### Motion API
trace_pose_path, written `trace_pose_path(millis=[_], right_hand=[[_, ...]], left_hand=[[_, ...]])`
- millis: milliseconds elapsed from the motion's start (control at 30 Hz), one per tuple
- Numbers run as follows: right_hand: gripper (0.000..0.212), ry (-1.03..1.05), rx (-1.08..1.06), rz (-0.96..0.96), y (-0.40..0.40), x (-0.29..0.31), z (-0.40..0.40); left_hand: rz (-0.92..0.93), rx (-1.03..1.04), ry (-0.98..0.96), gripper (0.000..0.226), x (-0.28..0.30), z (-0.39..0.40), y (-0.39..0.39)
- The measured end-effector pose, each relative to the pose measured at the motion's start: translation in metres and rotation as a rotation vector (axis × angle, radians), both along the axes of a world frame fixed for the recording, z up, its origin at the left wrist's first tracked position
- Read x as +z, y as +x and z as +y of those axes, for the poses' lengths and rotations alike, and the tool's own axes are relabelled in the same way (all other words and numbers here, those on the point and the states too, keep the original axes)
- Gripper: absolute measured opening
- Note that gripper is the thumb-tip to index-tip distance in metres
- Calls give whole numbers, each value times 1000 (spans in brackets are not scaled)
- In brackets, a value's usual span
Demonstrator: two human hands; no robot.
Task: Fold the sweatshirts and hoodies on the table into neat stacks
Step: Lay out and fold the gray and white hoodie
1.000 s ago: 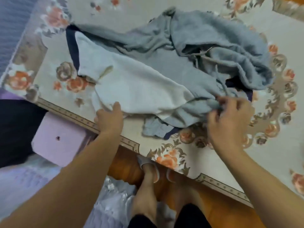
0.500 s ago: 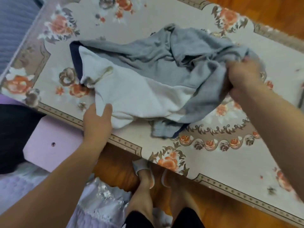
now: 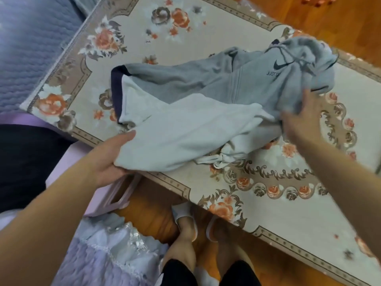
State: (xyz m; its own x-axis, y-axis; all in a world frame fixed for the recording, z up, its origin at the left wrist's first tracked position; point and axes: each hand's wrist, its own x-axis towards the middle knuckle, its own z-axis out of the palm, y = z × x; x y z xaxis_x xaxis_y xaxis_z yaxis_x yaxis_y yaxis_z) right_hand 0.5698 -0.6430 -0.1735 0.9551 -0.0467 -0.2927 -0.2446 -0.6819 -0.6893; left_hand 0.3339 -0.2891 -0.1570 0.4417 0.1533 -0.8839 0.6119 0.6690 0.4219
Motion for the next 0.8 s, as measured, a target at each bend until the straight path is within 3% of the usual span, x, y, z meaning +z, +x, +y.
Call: trace_pose_path(millis=[33,100,167,200,267,333,400,533,667,733,800], right_hand=[[70,-69,-22,9,-23,-12,-2],[61,-104,-132,123,-61,-38,-5],[52,-18,-293,325,-80,-58,-1],[48,79,-365,435,-84,-64,6],[36,320,-498,618,-85,-68,27],[45,422,-567,687,-79,-76,44],[55,402,-580,638,-73,-80,54],[51,148,-677,354,-70,-60,-1],[41,-289,-752,233,-101,11,-117],[34,-604,-611,306,-116,48,-169],[32,-770,-378,464,-123,64,-205]], left_hand=[[-22,17,44,36,-2,-7,-1],[33,-106,310,23,-1,-26,-1],[79,-215,602,18,1,-43,-3],[78,-175,669,16,-3,-50,-6],[13,32,640,14,-4,-57,-9],[25,202,577,17,-10,-55,-11],[104,137,647,22,-16,-50,-14],[292,-156,847,43,-36,-44,-29],[400,-421,820,51,-44,-67,-36],[415,-512,795,52,-41,-89,-33],[392,-574,773,55,-40,-111,-29]])
